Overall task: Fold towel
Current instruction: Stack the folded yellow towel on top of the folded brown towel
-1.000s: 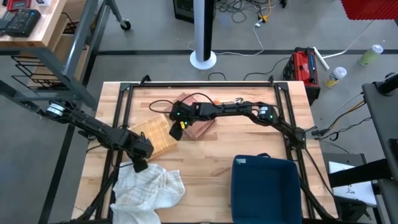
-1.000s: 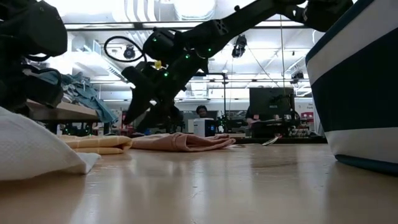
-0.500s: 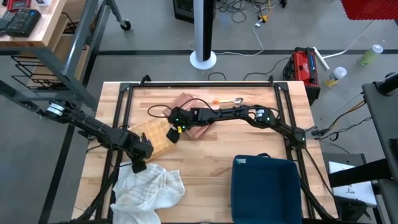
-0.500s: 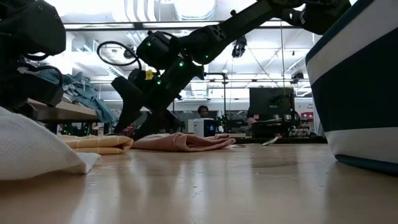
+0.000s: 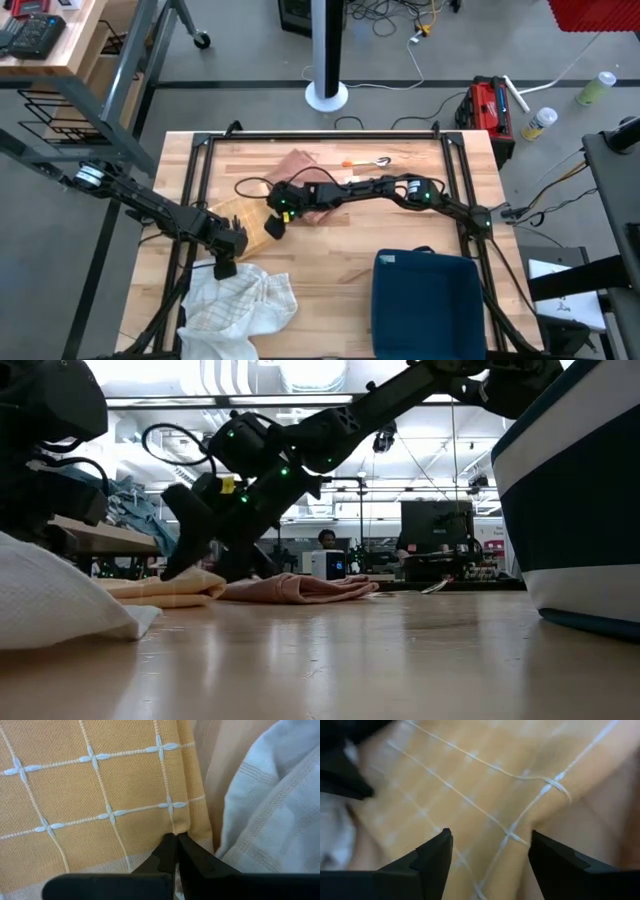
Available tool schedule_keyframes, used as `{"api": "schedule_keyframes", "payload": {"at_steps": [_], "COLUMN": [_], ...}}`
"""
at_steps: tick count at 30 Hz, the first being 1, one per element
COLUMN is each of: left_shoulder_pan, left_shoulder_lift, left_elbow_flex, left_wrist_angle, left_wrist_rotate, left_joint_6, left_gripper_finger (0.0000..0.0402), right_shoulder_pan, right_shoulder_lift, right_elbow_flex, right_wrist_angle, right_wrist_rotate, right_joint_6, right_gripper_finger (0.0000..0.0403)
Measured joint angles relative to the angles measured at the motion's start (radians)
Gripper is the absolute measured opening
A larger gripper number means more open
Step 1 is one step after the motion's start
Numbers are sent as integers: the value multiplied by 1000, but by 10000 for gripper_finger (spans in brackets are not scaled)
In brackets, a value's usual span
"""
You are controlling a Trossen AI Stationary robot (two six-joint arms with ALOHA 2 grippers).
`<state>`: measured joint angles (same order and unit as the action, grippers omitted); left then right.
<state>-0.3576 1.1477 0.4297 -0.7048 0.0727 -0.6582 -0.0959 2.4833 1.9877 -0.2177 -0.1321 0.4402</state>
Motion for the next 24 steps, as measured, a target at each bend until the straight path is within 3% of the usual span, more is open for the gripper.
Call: {"api": "schedule_keyframes", "payload": {"at_steps": [3, 10, 17, 24], "left_shoulder_pan": [0, 0, 1, 1], "left_shoulder_lift": [0, 1, 2, 4], "left_elbow_flex": [0, 0, 12, 112], "left_wrist_angle": [1, 22, 35, -27], "left_wrist_rotate": [-1, -13, -23, -29], "left_joint_6": [0, -4, -29, -50], "left_gripper_finger": [0, 0, 0, 0], "right_shoulder_pan": [0, 0, -1, 0], "right_shoulder_lift": [6, 6, 6, -3], "right_elbow_flex": [0, -1, -5, 36], "right_wrist_angle": [52, 82, 89, 5], "right_wrist_rotate": [-40, -14, -2, -34], "right_joint_6": [13, 2, -80, -101], "right_gripper_finger": [230, 174, 18, 6]}}
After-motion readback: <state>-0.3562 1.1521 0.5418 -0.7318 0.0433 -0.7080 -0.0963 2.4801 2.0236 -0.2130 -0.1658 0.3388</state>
